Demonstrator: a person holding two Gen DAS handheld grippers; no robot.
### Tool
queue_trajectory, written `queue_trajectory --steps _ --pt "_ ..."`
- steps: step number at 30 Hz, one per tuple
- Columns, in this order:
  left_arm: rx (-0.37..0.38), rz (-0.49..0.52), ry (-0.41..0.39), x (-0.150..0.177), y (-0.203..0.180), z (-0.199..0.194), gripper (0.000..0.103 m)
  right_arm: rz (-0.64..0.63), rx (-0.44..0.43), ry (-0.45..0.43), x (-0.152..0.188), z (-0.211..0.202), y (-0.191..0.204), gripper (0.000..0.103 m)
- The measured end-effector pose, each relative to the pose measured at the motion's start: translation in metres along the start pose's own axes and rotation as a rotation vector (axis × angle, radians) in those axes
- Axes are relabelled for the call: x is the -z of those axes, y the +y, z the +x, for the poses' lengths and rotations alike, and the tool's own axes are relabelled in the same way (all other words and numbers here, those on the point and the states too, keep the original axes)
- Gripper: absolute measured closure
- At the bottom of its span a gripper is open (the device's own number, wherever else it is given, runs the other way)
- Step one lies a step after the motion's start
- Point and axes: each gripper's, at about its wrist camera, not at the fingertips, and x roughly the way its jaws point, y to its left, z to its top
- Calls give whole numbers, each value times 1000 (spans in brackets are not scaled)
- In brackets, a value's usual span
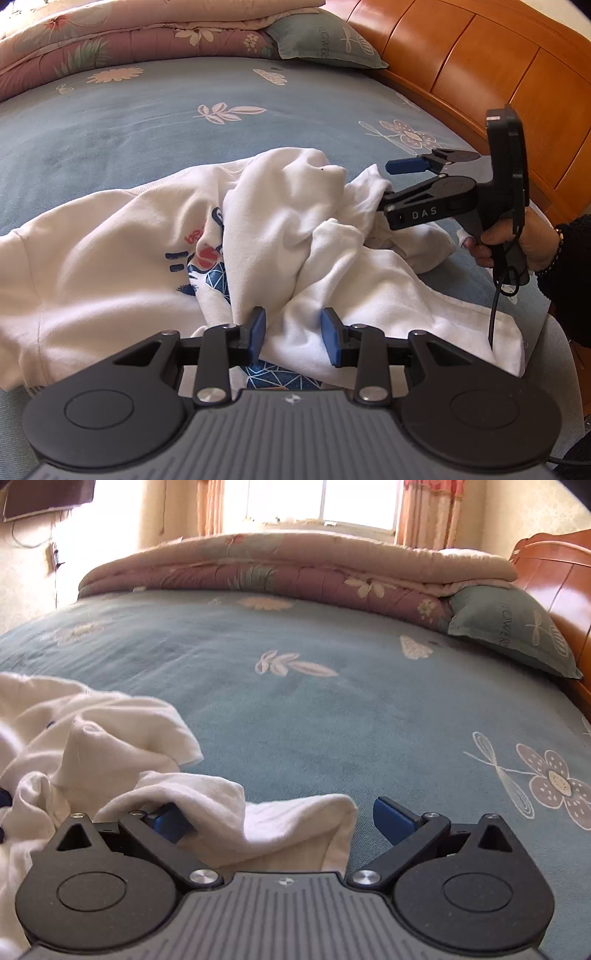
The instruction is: Fold clothes
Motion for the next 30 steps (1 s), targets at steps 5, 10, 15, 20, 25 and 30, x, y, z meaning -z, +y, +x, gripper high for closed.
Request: queue_trajectory --steps 5,10,15,20,25,30 --pt "-1 5 2 -1 -1 0 69 -55 -8 15 4 -7 -14 0" --pt "1 7 3 -1 -1 1 68 -48 -42 52 21 -13 -24 0" --pt "-5 5 4 -1 -3 3 68 68 -59 60 21 1 -32 0" --pt "-12 12 6 -2 -4 4 68 183 -151 43 12 8 -25 0" --pt "-10 13 5 -2 -3 5 67 243 -234 60 25 -10 -34 0" --pt "-11 12 3 -2 -3 5 67 208 -248 88 49 -35 -41 0"
